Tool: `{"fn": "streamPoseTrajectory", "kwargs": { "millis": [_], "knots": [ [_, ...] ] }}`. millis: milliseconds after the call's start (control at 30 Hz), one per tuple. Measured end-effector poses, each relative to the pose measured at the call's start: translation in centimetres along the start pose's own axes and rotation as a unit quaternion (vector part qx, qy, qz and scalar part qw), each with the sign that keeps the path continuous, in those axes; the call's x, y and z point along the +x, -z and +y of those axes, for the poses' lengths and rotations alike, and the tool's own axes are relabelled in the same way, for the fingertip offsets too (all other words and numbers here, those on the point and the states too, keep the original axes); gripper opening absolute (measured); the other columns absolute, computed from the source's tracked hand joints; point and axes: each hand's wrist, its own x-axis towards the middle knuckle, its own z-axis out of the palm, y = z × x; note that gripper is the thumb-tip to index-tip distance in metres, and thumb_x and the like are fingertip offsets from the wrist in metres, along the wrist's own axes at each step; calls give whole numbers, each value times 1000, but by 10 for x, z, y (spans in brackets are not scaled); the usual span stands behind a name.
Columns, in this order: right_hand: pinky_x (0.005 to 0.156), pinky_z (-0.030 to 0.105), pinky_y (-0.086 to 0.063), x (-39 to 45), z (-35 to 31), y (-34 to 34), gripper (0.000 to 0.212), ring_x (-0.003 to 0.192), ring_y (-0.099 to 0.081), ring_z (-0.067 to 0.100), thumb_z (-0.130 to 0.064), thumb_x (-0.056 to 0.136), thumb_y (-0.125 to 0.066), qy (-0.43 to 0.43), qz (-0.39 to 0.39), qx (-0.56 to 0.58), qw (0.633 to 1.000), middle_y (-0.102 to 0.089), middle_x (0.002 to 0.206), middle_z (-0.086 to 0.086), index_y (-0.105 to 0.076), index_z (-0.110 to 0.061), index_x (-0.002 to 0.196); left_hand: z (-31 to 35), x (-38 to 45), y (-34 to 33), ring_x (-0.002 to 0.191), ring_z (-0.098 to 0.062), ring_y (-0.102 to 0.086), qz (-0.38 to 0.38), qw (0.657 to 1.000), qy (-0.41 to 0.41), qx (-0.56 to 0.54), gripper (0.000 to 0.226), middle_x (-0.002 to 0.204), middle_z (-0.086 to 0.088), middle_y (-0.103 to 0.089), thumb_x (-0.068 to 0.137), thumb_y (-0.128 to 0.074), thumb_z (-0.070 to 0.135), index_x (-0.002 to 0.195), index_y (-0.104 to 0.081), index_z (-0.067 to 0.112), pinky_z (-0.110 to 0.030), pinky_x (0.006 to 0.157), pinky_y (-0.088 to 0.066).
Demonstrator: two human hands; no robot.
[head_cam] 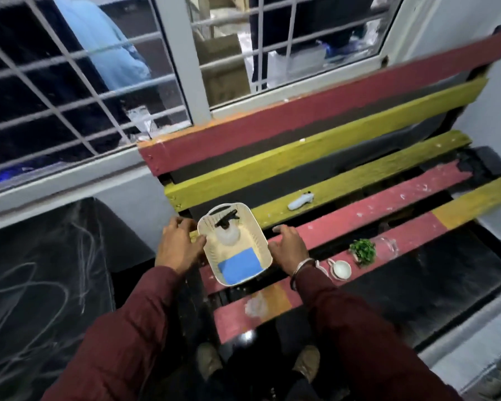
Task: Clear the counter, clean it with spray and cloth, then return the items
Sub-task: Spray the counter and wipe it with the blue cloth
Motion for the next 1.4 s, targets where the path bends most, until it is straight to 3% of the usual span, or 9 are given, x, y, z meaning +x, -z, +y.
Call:
{"fn": "streamPoseTrajectory", "kwargs": {
  "millis": [200, 433, 700, 967, 1067, 1200, 1333, 1400],
  "knots": [
    [85, 30, -42, -3, -41, -36, 29, 102, -59, 31, -11, 81, -62, -33, 6, 9, 999, -62, 110, 16, -63, -4, 109, -28, 28, 16, 126, -34, -48, -54, 997, -48, -11, 42, 131, -13, -52, 90, -69, 31, 126, -61, 11, -44, 104, -44],
    [87, 32, -46, 16, -39, -56, 32, 101, -61, 29, -18, 81, -66, -69, -16, 9, 997, -65, 112, 12, -62, -9, 112, -29, 65, 1, 117, -35, -54, -93, 993, -78, -1, 48, 128, -13, -55, 86, -69, 31, 128, -61, 12, -44, 97, -48],
    [91, 34, -46, 86, 0, -101, 51, 110, -59, 31, -23, 78, -67, -124, -143, -48, 981, -62, 122, 17, -56, -4, 124, -32, 112, -54, 126, -36, -50, -155, 987, -36, 21, 56, 136, -15, -53, 86, -68, 28, 136, -54, 10, -44, 103, -45],
    [90, 36, -45, 148, 59, -176, 51, 112, -56, 38, -22, 78, -67, -176, -173, -85, 965, -59, 119, 25, -53, 4, 120, -27, 181, -139, 129, -35, -51, -179, 983, -30, 14, 69, 141, -17, -53, 87, -72, 37, 144, -47, 9, -42, 103, -45],
    [93, 36, -41, 161, 73, -204, 55, 116, -51, 39, -17, 80, -66, -186, -205, -111, 955, -52, 124, 26, -45, 5, 126, -43, 194, -166, 124, -33, -56, -193, 981, -10, 10, 61, 137, -14, -58, 88, -70, 37, 140, -51, 13, -38, 97, -46],
    [104, 36, -32, 163, 86, -240, 79, 124, -39, 39, -26, 78, -70, -180, -224, -186, 939, -36, 135, 21, -27, -1, 140, -59, 197, -194, 105, -29, -62, -172, 985, 7, -18, 38, 118, -9, -63, 87, -72, 36, 121, -67, 19, -34, 85, -49],
    [89, 37, -45, 168, 93, -247, 40, 108, -56, 38, -18, 81, -61, -227, -164, -139, 950, -57, 116, 21, -47, -5, 117, -57, 199, -204, 99, -30, -59, -153, 987, 19, -39, 27, 113, -9, -52, 90, -72, 30, 113, -71, 16, -30, 81, -42],
    [80, 37, -49, 169, 92, -239, 31, 99, -62, 39, -21, 77, -59, -253, -161, -98, 949, -65, 104, 23, -59, -3, 103, -55, 197, -198, 101, -30, -58, -137, 989, 28, -56, 27, 111, -9, -52, 90, -73, 27, 113, -72, 13, -27, 80, -39]
  ]
}}
